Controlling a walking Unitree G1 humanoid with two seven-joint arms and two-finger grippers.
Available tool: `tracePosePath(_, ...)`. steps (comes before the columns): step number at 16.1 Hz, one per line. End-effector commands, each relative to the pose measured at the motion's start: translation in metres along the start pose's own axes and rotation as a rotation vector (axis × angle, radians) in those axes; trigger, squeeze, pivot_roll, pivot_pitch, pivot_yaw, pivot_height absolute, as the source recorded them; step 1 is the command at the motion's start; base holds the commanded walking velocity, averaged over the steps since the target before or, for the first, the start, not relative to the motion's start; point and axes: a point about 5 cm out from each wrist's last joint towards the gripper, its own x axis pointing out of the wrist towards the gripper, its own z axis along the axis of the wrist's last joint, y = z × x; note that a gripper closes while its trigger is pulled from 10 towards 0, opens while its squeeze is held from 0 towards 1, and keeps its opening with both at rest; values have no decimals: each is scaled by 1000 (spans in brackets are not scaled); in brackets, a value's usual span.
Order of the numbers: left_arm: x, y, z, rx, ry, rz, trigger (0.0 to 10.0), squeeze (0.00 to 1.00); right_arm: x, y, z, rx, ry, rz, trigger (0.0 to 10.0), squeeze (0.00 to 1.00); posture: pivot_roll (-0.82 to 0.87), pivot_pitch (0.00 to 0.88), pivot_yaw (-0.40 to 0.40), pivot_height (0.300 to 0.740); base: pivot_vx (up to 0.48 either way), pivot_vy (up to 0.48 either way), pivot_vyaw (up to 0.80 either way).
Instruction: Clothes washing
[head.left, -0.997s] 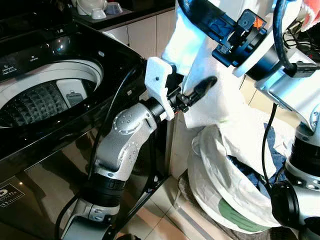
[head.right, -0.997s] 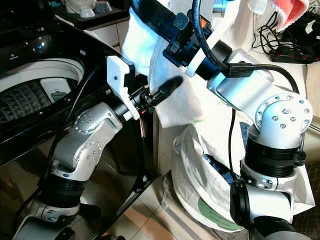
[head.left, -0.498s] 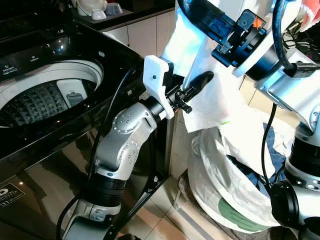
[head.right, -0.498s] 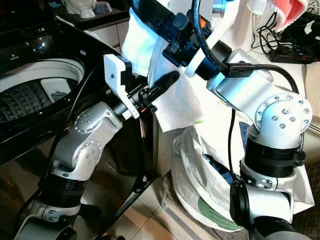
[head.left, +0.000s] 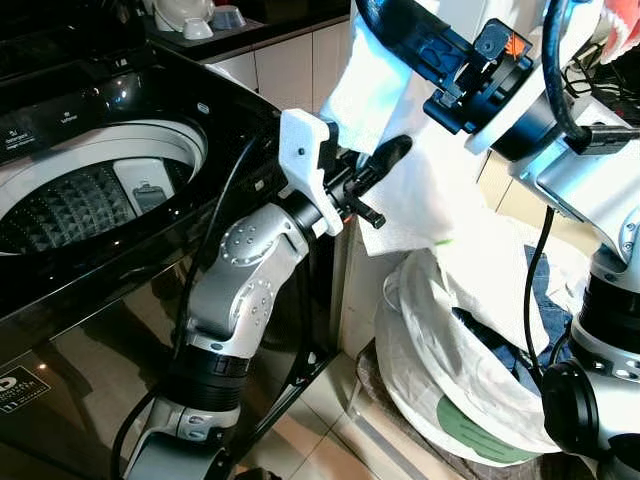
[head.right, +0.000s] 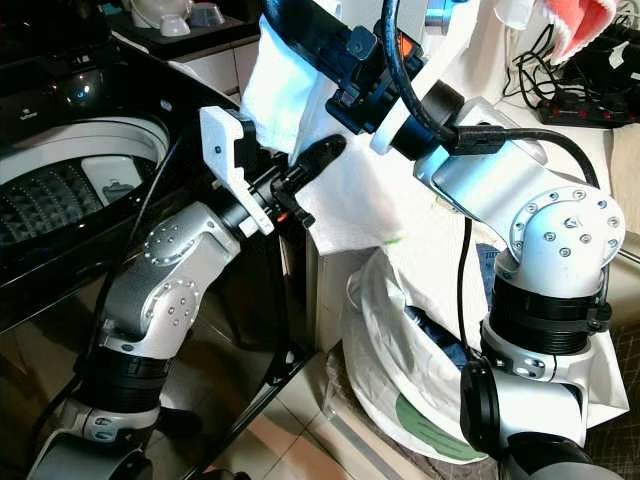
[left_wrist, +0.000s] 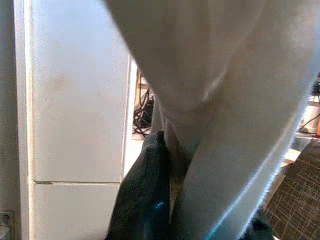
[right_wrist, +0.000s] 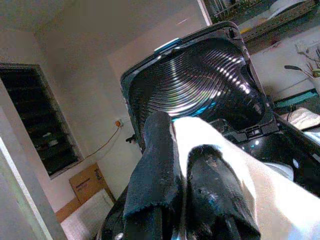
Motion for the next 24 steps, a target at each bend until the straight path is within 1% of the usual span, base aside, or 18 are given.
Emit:
tracePosePath(1, 3, 3, 8, 15, -27, 3, 0, 0, 0, 5, 1, -18, -1, 20, 0, 0, -66, 0, 17, 740, 0, 0, 0)
tracePosePath(6, 2, 10, 12, 31, -28, 17, 0, 0, -1, 3, 1, -34, -2, -2, 0, 0, -66, 0, 20, 740, 0, 0, 0)
tracePosePath(7, 1, 13, 13, 44, -26, 27, 0, 0, -1, 2, 1, -38, -2, -10, 549, 0, -65, 0, 21, 740, 0, 0, 0)
tracePosePath(8, 1, 19, 16, 77, -20, 52, 0, 0, -1, 1, 1, -52, -3, -24, 2667, 0, -65, 0, 21, 740, 0, 0, 0)
tracePosePath(9, 0, 34, 22, 136, -10, 101, 0, 0, 0, 3, 2, 10, -32, 31, 10000, 384, -63, 0, 22, 740, 0, 0, 0)
tracePosePath(10, -1, 59, 40, 225, -11, 177, 0, 0, -2, 2, 3, -12, -26, 22, 10000, 1000, -52, 0, 21, 740, 0, 0, 0)
tracePosePath(11, -3, 83, 63, 336, -1, 238, 0, 0, -4, 0, 4, -60, -19, -19, 10000, 1000, -50, 0, 22, 740, 0, 0, 0)
tracePosePath(12, -5, 105, 93, 469, 3, 303, 0, 0, -6, -3, 3, -95, -10, -68, 10000, 816, -44, 0, 26, 740, 0, 0, 0)
tracePosePath(13, -7, 119, 120, 583, -7, 355, 0, 0, -8, -5, 2, -111, -3, -85, 10000, 0, -42, 0, 26, 740, 0, 0, 0)
tracePosePath(14, -7, 124, 133, 637, -15, 380, 0, 0, -10, -6, 1, -119, -1, -90, 10000, 0, -42, 0, 26, 740, 0, 0, 0)
tracePosePath(15, -8, 131, 158, 738, -31, 428, 0, 0, -13, -7, 0, -133, 8, -105, 10000, 0, -38, 0, 28, 740, 0, 0, 0)
tracePosePath(16, -11, 137, 213, 963, -69, 546, 0, 0, -20, -11, -6, -166, 36, -144, 10000, 0, -34, 0, 34, 740, 0, 0, 0)
tracePosePath(17, -14, 138, 235, 1063, -78, 595, 0, 0, -24, -13, -9, -179, 49, -165, 10000, 0, -33, 0, 41, 740, 0, 0, 0)
tracePosePath(18, -16, 138, 260, 1221, -43, 652, 0, 0, -30, -18, -14, -210, 70, -217, 10000, 0, -36, 0, 54, 740, 0, 0, 0)
tracePosePath(20, -16, 144, 255, 1355, 78, 672, 0, 0, -33, -19, -16, -227, 72, -238, 10000, 0, -41, 0, 64, 740, 0, 0, 0)
tracePosePath(21, -17, 148, 252, 1392, 107, 698, 0, 0, -34, -19, -18, -235, 74, -248, 10000, 0, -41, 0, 67, 740, 0, 0, 0)
tracePosePath(23, -18, 163, 221, 1327, 293, 662, 0, 0, -36, -20, -24, -243, 93, -257, 10000, 0, -41, 0, 67, 740, 0, 0, 0)
tracePosePath(24, -22, 176, 184, 1218, 496, 602, 784, 0, -35, -19, -32, -254, 123, -256, 10000, 0, -44, 0, 71, 740, 0, 0, 0)
